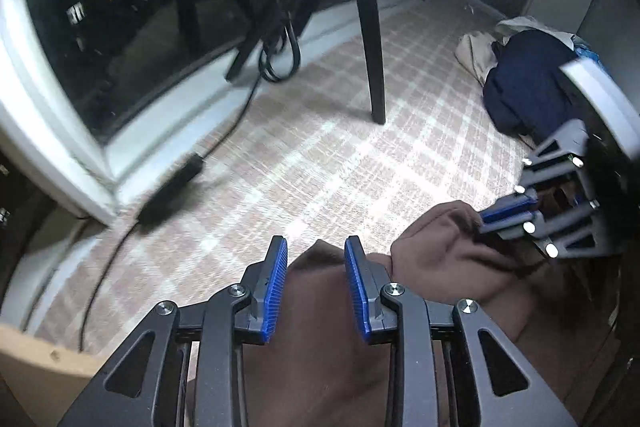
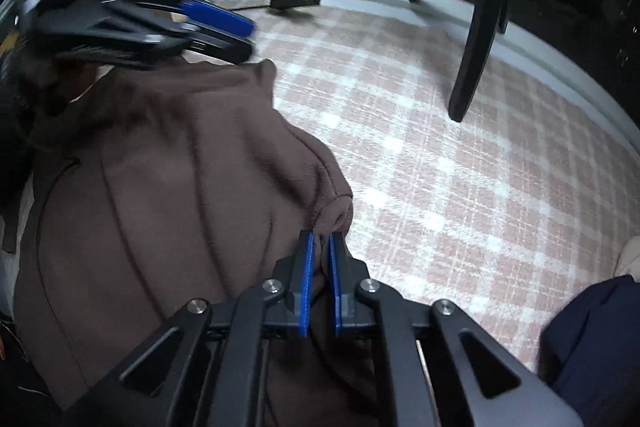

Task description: Fold clothes

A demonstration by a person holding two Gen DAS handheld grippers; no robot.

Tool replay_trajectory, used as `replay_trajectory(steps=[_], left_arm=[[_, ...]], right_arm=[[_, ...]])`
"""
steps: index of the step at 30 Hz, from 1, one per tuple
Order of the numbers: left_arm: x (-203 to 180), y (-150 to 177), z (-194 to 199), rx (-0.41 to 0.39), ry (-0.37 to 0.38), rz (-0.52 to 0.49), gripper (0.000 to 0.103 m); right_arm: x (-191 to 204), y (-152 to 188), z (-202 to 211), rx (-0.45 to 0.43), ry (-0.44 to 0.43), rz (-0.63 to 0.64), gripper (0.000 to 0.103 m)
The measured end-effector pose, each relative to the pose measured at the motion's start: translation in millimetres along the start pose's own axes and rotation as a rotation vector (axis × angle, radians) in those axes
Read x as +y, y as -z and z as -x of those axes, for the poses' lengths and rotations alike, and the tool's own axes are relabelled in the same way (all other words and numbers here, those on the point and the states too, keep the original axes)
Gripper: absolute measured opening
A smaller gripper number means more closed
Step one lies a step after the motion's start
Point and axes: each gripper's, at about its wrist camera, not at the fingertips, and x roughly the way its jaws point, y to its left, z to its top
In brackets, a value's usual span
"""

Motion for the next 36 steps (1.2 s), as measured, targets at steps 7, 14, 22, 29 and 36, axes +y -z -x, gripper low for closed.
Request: replay_trajectory(steps=[7, 14, 22, 29, 36], left_arm=[[-13, 3, -16, 0.031, 0.004, -0.040, 0.005], [2, -2, 6, -0.048, -0.028, 0.023, 0.003], [17, -8, -21, -0.015, -0.139, 0.040, 0.004], [36, 26, 91, -0.161, -0.166, 0.094, 0.020], [68, 109, 133, -0.046, -0.209, 0.198, 0.024]], right_arm=[[4, 8, 5, -0.034, 0.008, 0.005, 0.008], [-2, 2, 26, -0.086, 0.095, -0.004, 0.007], [-12, -10, -2, -0.001, 0.174, -0.034, 0.007], [-19, -9, 22, -0.007, 0.243, -0.062, 0.018], [-4, -23, 55, -0.133, 0.183, -0.099, 0.018]])
